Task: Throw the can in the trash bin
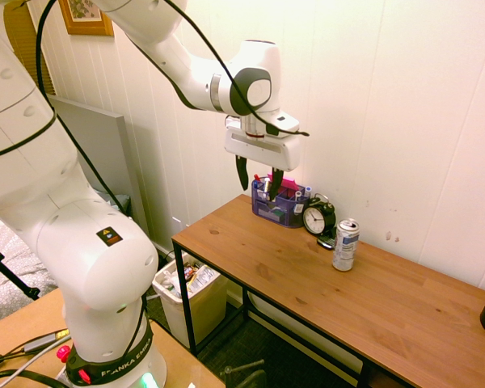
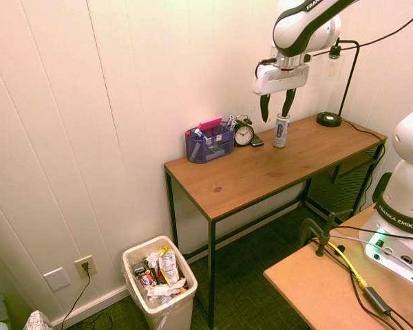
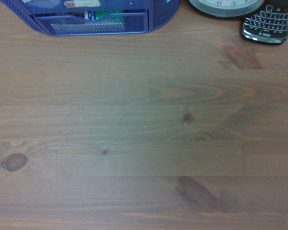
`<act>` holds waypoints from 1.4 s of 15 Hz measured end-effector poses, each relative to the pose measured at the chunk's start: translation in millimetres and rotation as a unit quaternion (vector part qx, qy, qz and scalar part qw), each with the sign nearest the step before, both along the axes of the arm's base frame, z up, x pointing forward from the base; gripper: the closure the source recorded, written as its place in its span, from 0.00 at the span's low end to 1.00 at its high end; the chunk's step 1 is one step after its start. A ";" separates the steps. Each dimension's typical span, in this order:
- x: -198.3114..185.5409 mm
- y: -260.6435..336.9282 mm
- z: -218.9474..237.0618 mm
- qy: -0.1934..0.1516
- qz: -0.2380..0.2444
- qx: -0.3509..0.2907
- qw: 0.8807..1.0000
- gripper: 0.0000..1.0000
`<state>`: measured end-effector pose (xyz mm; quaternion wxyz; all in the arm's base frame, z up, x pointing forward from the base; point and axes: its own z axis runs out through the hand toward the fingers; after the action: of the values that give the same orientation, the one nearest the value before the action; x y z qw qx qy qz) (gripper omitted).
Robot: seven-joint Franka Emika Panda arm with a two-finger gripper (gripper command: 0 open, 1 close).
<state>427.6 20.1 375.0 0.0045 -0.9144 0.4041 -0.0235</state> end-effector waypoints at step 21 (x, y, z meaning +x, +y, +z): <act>125.0 -159.4 -102.9 0.023 -0.256 -0.033 0.966 0.00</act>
<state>552.6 -139.3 272.1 -0.0407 -0.7805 0.6236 -0.0162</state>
